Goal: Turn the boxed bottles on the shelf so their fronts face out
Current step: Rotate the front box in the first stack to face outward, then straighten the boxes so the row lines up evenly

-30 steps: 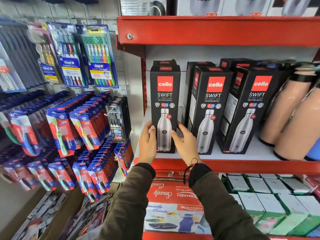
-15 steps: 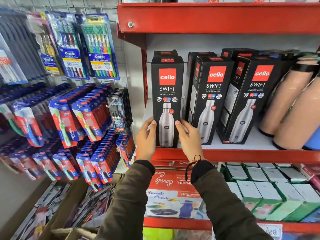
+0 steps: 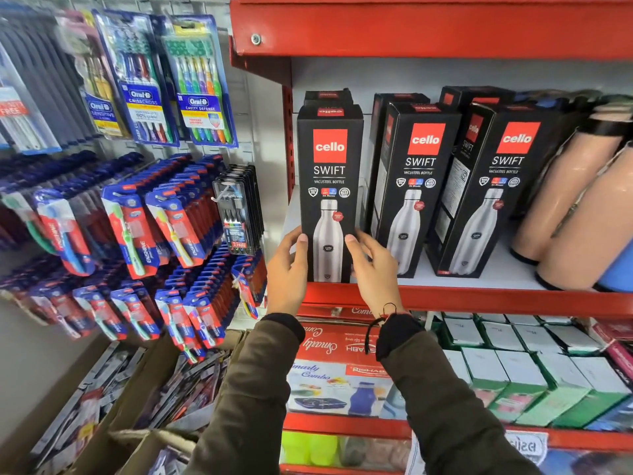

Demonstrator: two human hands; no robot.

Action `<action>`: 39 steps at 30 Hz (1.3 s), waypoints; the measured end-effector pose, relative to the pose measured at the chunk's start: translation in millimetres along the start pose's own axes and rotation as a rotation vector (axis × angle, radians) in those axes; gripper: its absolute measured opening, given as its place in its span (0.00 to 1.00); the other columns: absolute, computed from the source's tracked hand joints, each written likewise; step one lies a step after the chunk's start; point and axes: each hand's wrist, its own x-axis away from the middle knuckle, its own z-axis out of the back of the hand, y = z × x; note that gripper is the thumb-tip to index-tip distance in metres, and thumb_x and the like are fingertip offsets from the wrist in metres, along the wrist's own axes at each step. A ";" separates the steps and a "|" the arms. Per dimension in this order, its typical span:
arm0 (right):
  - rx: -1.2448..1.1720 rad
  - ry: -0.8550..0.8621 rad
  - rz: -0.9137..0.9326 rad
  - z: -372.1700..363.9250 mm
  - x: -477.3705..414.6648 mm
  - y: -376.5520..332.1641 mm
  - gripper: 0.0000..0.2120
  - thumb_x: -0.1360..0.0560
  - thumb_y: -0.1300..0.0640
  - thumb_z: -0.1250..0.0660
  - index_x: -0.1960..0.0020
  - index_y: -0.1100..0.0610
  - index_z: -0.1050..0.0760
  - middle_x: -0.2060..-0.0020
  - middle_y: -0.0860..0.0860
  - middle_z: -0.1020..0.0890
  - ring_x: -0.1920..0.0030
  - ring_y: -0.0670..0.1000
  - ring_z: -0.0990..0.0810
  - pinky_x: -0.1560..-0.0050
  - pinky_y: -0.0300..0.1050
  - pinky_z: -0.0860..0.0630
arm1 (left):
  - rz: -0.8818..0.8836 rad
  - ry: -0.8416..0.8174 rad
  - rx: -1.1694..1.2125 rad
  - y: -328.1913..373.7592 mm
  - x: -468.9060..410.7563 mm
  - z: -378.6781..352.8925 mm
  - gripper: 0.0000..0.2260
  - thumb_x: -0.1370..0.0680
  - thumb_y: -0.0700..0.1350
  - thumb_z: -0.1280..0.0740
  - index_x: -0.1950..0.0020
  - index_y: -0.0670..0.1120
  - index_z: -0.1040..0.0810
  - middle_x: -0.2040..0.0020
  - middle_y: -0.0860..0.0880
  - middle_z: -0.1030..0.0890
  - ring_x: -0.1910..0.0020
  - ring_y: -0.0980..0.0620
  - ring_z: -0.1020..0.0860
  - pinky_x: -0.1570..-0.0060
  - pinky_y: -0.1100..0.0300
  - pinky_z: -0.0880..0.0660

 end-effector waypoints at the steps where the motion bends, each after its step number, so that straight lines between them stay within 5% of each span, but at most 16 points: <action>1: 0.000 -0.017 -0.004 1.7 0.4 0.0 0.22 0.20 0.42 0.37 0.30 0.50 0.25 0.43 0.38 0.21 0.37 0.40 0.23 0.32 0.42 0.29 | -0.009 0.025 -0.032 -0.5 2.3 -1.7 0.13 0.16 0.57 0.39 0.35 0.55 0.22 0.41 0.57 0.16 0.43 0.63 0.19 0.40 0.50 0.22; 3: 0.013 -0.044 -0.002 7.6 2.4 1.7 0.20 0.20 0.43 0.37 0.30 0.48 0.26 0.42 0.39 0.21 0.44 0.35 0.21 0.37 0.41 0.24 | -0.037 0.111 -0.088 -2.1 9.4 -6.3 0.10 0.17 0.58 0.39 0.39 0.59 0.23 0.47 0.63 0.18 0.48 0.69 0.21 0.45 0.54 0.23; 9: 0.001 0.161 0.155 47.4 8.7 7.3 0.13 0.18 0.56 0.36 0.34 0.51 0.25 0.41 0.48 0.18 0.43 0.39 0.21 0.47 0.31 0.25 | -0.293 0.362 -0.063 8.4 34.5 -35.1 0.12 0.16 0.52 0.41 0.33 0.54 0.29 0.37 0.62 0.27 0.35 0.49 0.26 0.35 0.42 0.27; 16: 0.090 0.261 0.140 91.5 -5.3 12.9 0.19 0.18 0.53 0.36 0.28 0.54 0.31 0.36 0.53 0.28 0.38 0.54 0.25 0.37 0.48 0.26 | -0.514 0.115 -0.057 24.0 51.0 -94.6 0.15 0.14 0.48 0.44 0.27 0.51 0.29 0.36 0.57 0.26 0.33 0.53 0.26 0.32 0.50 0.28; 19: 0.112 0.181 0.072 99.5 -14.1 20.5 0.23 0.18 0.52 0.38 0.25 0.56 0.34 0.31 0.56 0.32 0.31 0.56 0.29 0.29 0.54 0.32 | -0.486 -0.009 -0.027 29.4 53.3 -118.7 0.18 0.14 0.44 0.44 0.23 0.48 0.33 0.30 0.57 0.28 0.27 0.55 0.28 0.26 0.60 0.33; 22: 0.138 0.113 0.028 101.7 -22.6 28.4 0.24 0.16 0.51 0.41 0.23 0.57 0.38 0.27 0.57 0.34 0.26 0.54 0.34 0.30 0.38 0.40 | -0.395 -0.034 -0.016 30.1 49.5 -136.3 0.22 0.13 0.43 0.45 0.19 0.46 0.39 0.22 0.54 0.35 0.20 0.55 0.37 0.20 0.57 0.40; 26: 0.121 0.052 -0.020 100.5 -32.8 36.4 0.24 0.15 0.50 0.45 0.22 0.56 0.40 0.24 0.55 0.33 0.25 0.52 0.36 0.33 0.34 0.45 | -0.182 -0.079 -0.022 26.4 37.9 -148.9 0.24 0.13 0.43 0.46 0.17 0.43 0.47 0.17 0.51 0.44 0.20 0.60 0.46 0.21 0.65 0.50; 31: 0.095 0.059 -0.022 102.3 -38.1 40.3 0.21 0.16 0.50 0.44 0.25 0.56 0.34 0.30 0.54 0.25 0.34 0.45 0.29 0.47 0.20 0.44 | 0.082 -0.142 0.005 18.7 23.0 -152.5 0.23 0.12 0.48 0.48 0.17 0.46 0.43 0.17 0.48 0.39 0.18 0.54 0.42 0.28 0.70 0.49; 36: 0.109 0.054 -0.013 108.9 -38.8 41.6 0.21 0.16 0.50 0.43 0.26 0.56 0.32 0.39 0.48 0.23 0.42 0.40 0.29 0.53 0.14 0.42 | 0.051 -0.081 -0.049 14.4 22.7 -147.0 0.20 0.13 0.48 0.46 0.21 0.47 0.34 0.23 0.48 0.29 0.25 0.55 0.33 0.33 0.69 0.42; 39: 0.092 0.053 -0.015 111.2 -34.0 39.0 0.19 0.16 0.50 0.42 0.27 0.55 0.30 0.47 0.39 0.25 0.50 0.27 0.26 0.54 0.14 0.39 | 0.033 -0.064 -0.071 12.3 27.6 -141.9 0.19 0.13 0.49 0.45 0.23 0.47 0.32 0.25 0.49 0.26 0.30 0.57 0.30 0.33 0.66 0.39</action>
